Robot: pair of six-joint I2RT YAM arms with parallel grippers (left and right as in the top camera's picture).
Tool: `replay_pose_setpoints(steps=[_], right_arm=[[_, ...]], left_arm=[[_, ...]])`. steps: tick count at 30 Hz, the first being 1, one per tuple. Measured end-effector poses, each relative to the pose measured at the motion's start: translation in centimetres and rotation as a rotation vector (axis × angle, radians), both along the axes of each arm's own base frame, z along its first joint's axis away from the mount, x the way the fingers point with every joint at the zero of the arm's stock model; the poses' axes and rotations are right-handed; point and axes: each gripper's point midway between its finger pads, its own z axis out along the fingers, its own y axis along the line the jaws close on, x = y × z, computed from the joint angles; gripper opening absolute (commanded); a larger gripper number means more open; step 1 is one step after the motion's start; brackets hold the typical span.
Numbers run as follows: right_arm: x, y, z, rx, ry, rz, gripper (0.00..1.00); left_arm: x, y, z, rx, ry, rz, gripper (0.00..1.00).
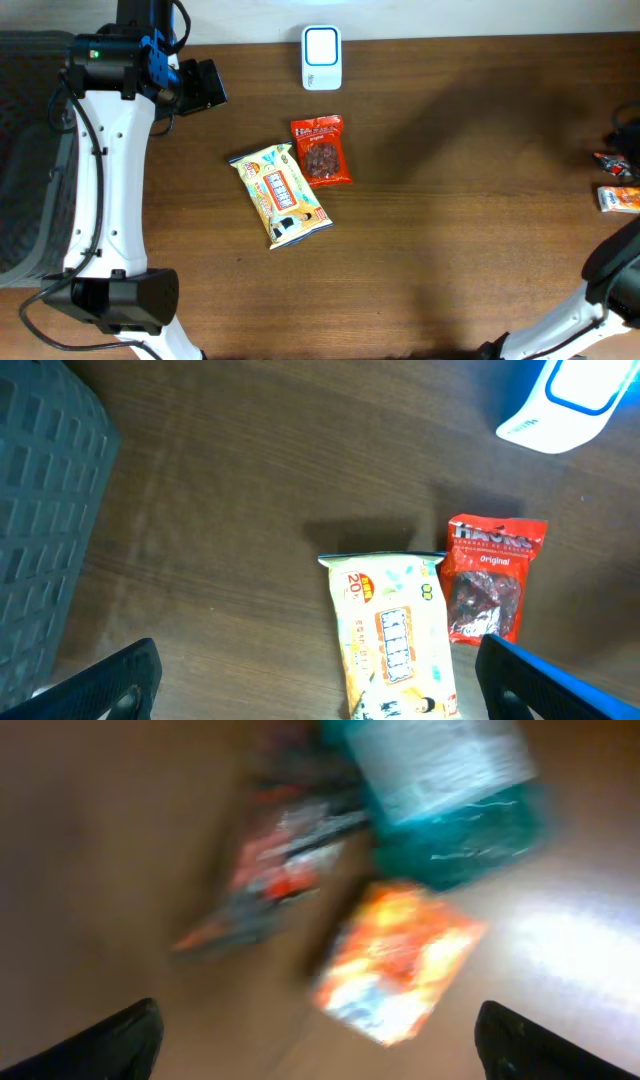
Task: Scan the item barcode
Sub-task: 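Carry the orange box to the right edge and release it, then move the right gripper to the red bag and grasp it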
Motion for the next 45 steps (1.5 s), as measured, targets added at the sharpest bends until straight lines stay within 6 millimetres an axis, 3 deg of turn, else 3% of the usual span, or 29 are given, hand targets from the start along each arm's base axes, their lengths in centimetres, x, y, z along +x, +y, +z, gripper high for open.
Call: replay_pose_setpoints(steps=[3,4,8,9,11,12,13,15,18,20,23,25,27,31,34,37,41,45], right_arm=[[5.5,8.3,3.8,0.205,-0.257,0.35,1.0],[7.5,13.1,4.9,0.308,-0.337,0.498,1.0],[10.0,28.2,5.7,0.436,-0.345,0.891,1.0],[10.1,32.6,5.6,0.437,-0.321,0.99,0.95],[9.9,38.7,5.2,0.412,-0.283,1.126,0.59],[9.7,41.7,4.7,0.403,-0.263,1.189,0.48],[9.4,44.1,3.9,0.394,-0.236,1.228,0.36],[9.1,48.1,0.8,0.392,-0.157,1.231,0.21],[8.5,52.3,-4.4,0.432,-0.053,1.172,0.14],[7.9,54.4,-5.8,0.441,-0.03,1.18,0.11],[7.4,58.0,-5.6,0.467,-0.058,1.172,0.11],[7.5,59.6,-5.2,0.471,-0.091,1.179,0.11],[7.5,59.8,-5.4,0.439,-0.084,1.153,0.09],[8.0,58.4,-6.5,0.361,-0.067,1.094,0.04],[7.0,57.2,-8.5,0.337,-0.014,1.047,0.04],[6.4,56.8,-8.9,0.339,0.017,1.022,0.04],[3.6,53.5,-9.1,0.279,0.178,0.958,0.04],[3.7,48.3,-8.6,0.112,0.279,1.001,0.07]], left_arm=[[0.0,0.0,0.0,0.0,0.0,0.0,0.99],[0.0,0.0,0.0,0.0,0.0,0.0,0.99],[0.0,0.0,0.0,0.0,0.0,0.0,0.99],[0.0,0.0,0.0,0.0,0.0,0.0,0.99],[0.0,0.0,0.0,0.0,0.0,0.0,0.99],[0.0,0.0,0.0,0.0,0.0,0.0,0.99],[0.0,0.0,0.0,0.0,-0.001,0.0,0.99],[0.0,0.0,0.0,0.0,0.0,0.0,0.99],[0.0,0.0,0.0,0.0,0.0,0.0,0.99],[0.0,0.0,0.0,0.0,0.0,0.0,0.99],[0.0,0.0,0.0,0.0,0.0,0.0,0.99],[0.0,0.0,0.0,0.0,0.0,0.0,0.99],[0.0,0.0,0.0,0.0,0.0,0.0,0.99],[0.0,0.0,0.0,0.0,0.0,0.0,0.99],[0.0,0.0,0.0,0.0,0.0,0.0,0.99],[0.0,0.0,0.0,0.0,0.0,0.0,0.99],[0.0,0.0,0.0,0.0,0.0,0.0,0.99],[0.0,0.0,0.0,0.0,0.0,0.0,0.99]])
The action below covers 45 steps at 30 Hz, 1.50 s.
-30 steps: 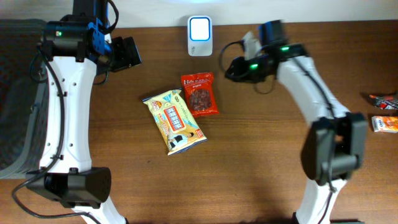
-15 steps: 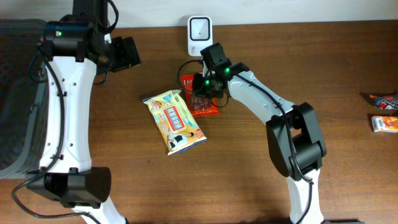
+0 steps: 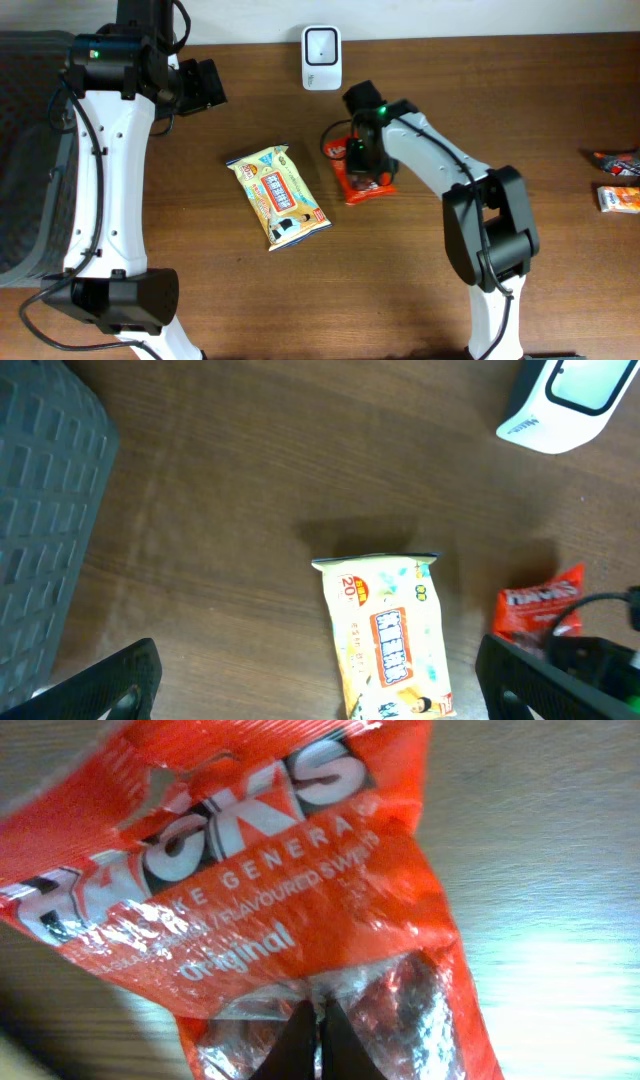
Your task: Scan the item barcode
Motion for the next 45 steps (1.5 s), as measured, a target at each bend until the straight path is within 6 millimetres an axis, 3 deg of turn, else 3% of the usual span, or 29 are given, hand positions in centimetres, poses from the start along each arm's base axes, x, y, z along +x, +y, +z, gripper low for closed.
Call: replay_pose_setpoints(steps=[2,4,6,7,11,13,15,17,18,21,24,27,29,31,34,36,39,40,44,45], right_arm=[[0.4,-3.2,1.7,-0.115,0.01,0.018,0.15],[1.4,-4.3,4.0,-0.13,-0.006,0.019,0.19],[1.8,-3.1,6.0,-0.054,-0.012,0.041,0.21],[1.1,-2.2,6.1,-0.006,0.018,0.056,0.22],[-1.5,0.9,4.4,0.093,0.103,0.112,0.27],[-3.6,1.9,1.7,0.09,0.159,0.14,0.27],[-4.7,1.6,-0.4,0.061,0.182,0.114,0.2],[-5.4,-0.2,-1.0,-0.02,0.19,0.052,0.19],[-5.7,-2.1,-1.0,-0.097,0.203,0.016,0.2],[-5.9,-5.8,-0.5,-0.194,0.24,-0.053,0.27],[-3.4,-7.8,1.7,-0.203,0.191,-0.091,0.31],[-1.9,-4.7,2.9,-0.053,0.151,0.002,0.48],[-2.4,-2.0,3.0,0.044,0.159,0.108,0.72],[-3.1,1.4,3.1,0.098,0.147,0.22,0.79],[-3.9,4.9,3.1,0.058,0.1,0.298,0.8],[-4.2,5.5,2.8,-0.055,0.055,0.266,0.8],[-4.0,4.9,2.7,-0.25,-0.044,0.187,0.76],[-3.6,4.5,2.7,-0.317,-0.098,0.158,0.69],[-3.3,3.0,1.0,-0.384,-0.141,0.104,0.59],[-3.3,2.6,0.5,-0.39,-0.143,0.095,0.52]], left_arm=[[0.0,0.0,0.0,0.0,-0.001,0.0,0.99],[0.0,0.0,0.0,0.0,-0.002,0.0,0.99],[0.0,0.0,0.0,0.0,0.0,0.0,0.99],[0.0,0.0,0.0,0.0,0.0,0.0,0.99],[0.0,0.0,0.0,0.0,0.0,0.0,0.99],[0.0,0.0,0.0,0.0,0.0,0.0,0.99],[0.0,0.0,0.0,0.0,0.001,0.0,0.99],[0.0,0.0,0.0,0.0,0.0,0.0,0.99],[0.0,0.0,0.0,0.0,0.0,0.0,0.99],[0.0,0.0,0.0,0.0,0.0,0.0,0.99],[0.0,0.0,0.0,0.0,0.0,0.0,0.99],[0.0,0.0,0.0,0.0,0.0,0.0,0.99],[0.0,0.0,0.0,0.0,0.0,0.0,0.99],[0.0,0.0,0.0,0.0,0.0,0.0,0.99],[0.0,0.0,0.0,0.0,0.0,0.0,0.99],[0.0,0.0,0.0,0.0,0.0,0.0,0.99],[0.0,0.0,0.0,0.0,0.0,0.0,0.99],[0.0,0.0,0.0,0.0,0.0,0.0,0.99],[0.0,0.0,0.0,0.0,0.0,0.0,0.99],[0.0,0.0,0.0,0.0,0.0,0.0,0.99]])
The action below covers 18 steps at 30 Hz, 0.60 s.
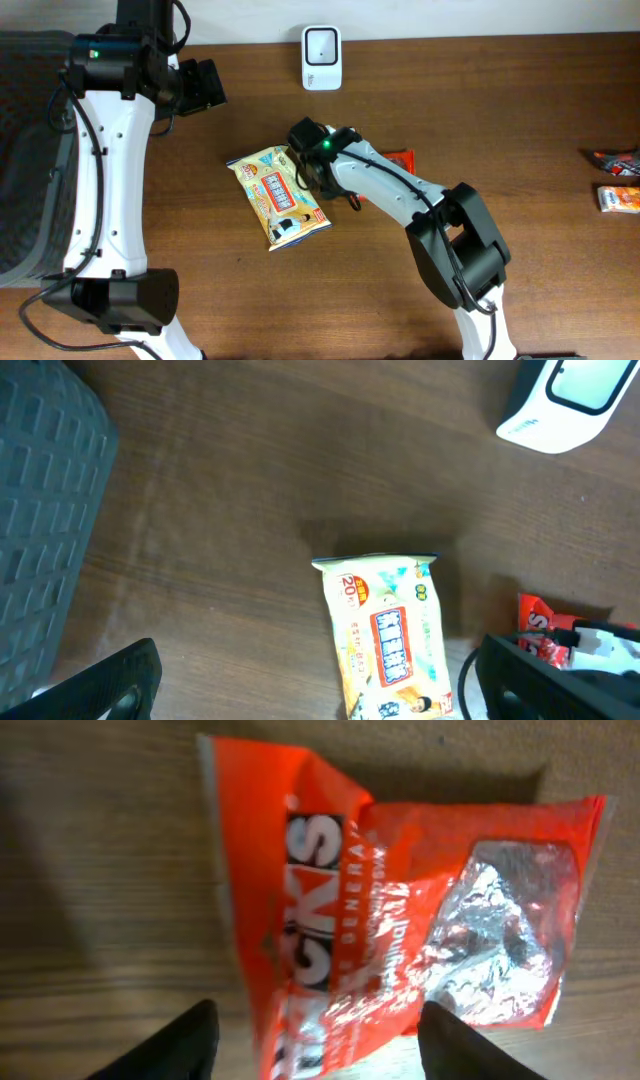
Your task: Scan the item barcode
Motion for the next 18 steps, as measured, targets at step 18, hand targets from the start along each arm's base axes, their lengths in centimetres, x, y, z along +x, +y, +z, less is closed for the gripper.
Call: replay_pose_setpoints(steps=[18], right_arm=[[3.8,6.0,13.8,0.409,-0.02,0.125,0.04]], left_arm=[[0.0,0.0,0.0,0.0,0.0,0.0,0.99]])
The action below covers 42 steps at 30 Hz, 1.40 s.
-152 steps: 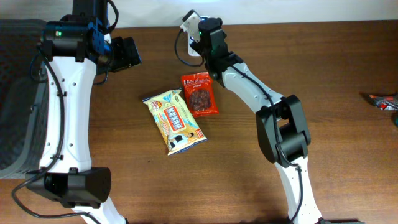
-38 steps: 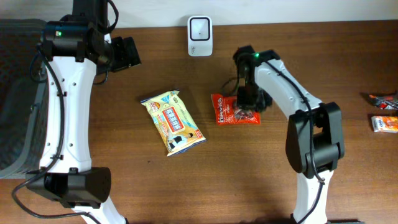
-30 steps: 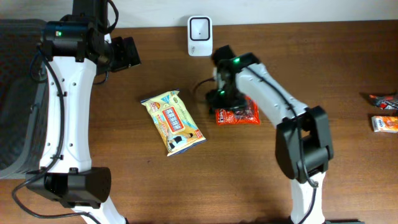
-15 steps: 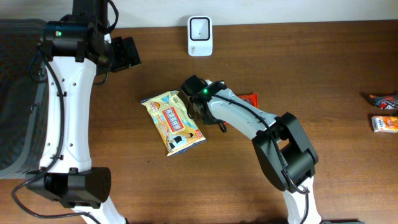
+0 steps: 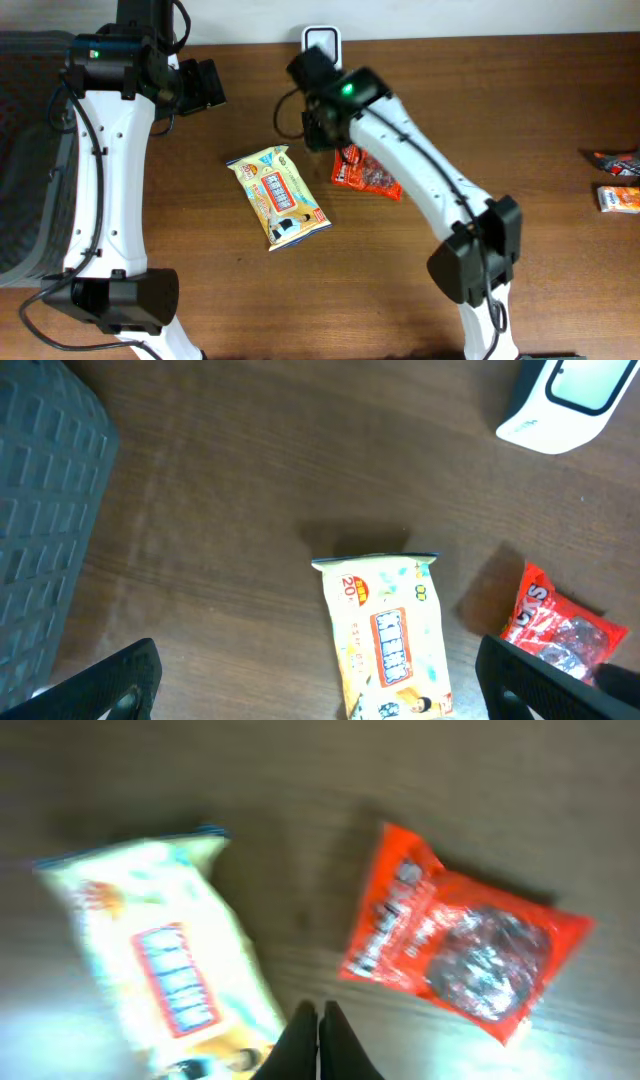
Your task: Scan the item barcode
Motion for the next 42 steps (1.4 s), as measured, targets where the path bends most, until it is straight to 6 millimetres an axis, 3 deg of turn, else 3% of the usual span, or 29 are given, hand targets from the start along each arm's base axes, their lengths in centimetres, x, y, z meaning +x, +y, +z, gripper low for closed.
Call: replay_pose_setpoints(steps=[1,3,4,7,9,10,13,15,16,19,20,21,27,31,34,39,42], right_arm=[[0.0,0.1,1.1,0.051,0.015,0.03,0.05],[-0.1,-0.6,1.6,0.078,0.042,0.051,0.56],[-0.3,-1.3,1.3,0.078,0.068,0.047,0.75],[-0.3,-2.4,-0.2,0.061,0.102,0.051,0.87],[0.0,-2.6,-3.8,0.013,0.107,0.038,0.93],[0.0,-3.1,-6.7,-0.031,0.124,0.013,0.96],[0.5,-4.0,-11.6,-0.083,0.115,-0.042,0.98],[0.7,-4.9,-14.1,-0.123,0.099,-0.079,0.96],[0.9,-5.2,-14.4,-0.138,0.082,-0.099,0.88],[1.6,-7.0,-14.8,-0.215,0.024,-0.17,0.27],[1.7,-7.2,-14.8,-0.22,0.018,-0.184,0.12],[1.8,-7.2,-14.7,-0.228,0.006,-0.191,0.04],[1.3,-6.9,-14.6,-0.208,0.028,-0.223,0.04],[0.7,-6.1,-13.0,-0.121,0.117,-0.214,0.04],[1.0,-3.8,-10.2,-0.012,0.145,-0.133,0.04],[0.2,2.5,-5.0,0.352,0.216,0.111,0.04],[-0.2,3.1,-3.0,0.547,0.277,0.183,0.04]], left_arm=[[0.0,0.0,0.0,0.0,0.0,-0.001,0.99],[0.0,0.0,0.0,0.0,0.0,0.0,0.99],[0.0,0.0,0.0,0.0,0.0,-0.001,0.99],[0.0,0.0,0.0,0.0,0.0,-0.001,0.99],[0.0,0.0,0.0,0.0,0.0,-0.001,0.99],[0.0,0.0,0.0,0.0,0.0,-0.001,0.99],[0.0,0.0,0.0,0.0,0.0,0.0,0.99],[0.0,0.0,0.0,0.0,0.0,0.0,0.99],[0.0,0.0,0.0,0.0,0.0,0.0,0.99],[0.0,0.0,0.0,0.0,0.0,0.0,0.99],[0.0,0.0,0.0,0.0,0.0,0.0,0.99],[0.0,0.0,0.0,0.0,0.0,0.0,0.99],[0.0,0.0,0.0,0.0,0.0,-0.001,0.99],[0.0,0.0,0.0,0.0,0.0,0.0,0.99],[0.0,0.0,0.0,0.0,0.0,0.0,0.99],[0.0,0.0,0.0,0.0,0.0,0.0,0.99],[0.0,0.0,0.0,0.0,0.0,0.0,0.99]])
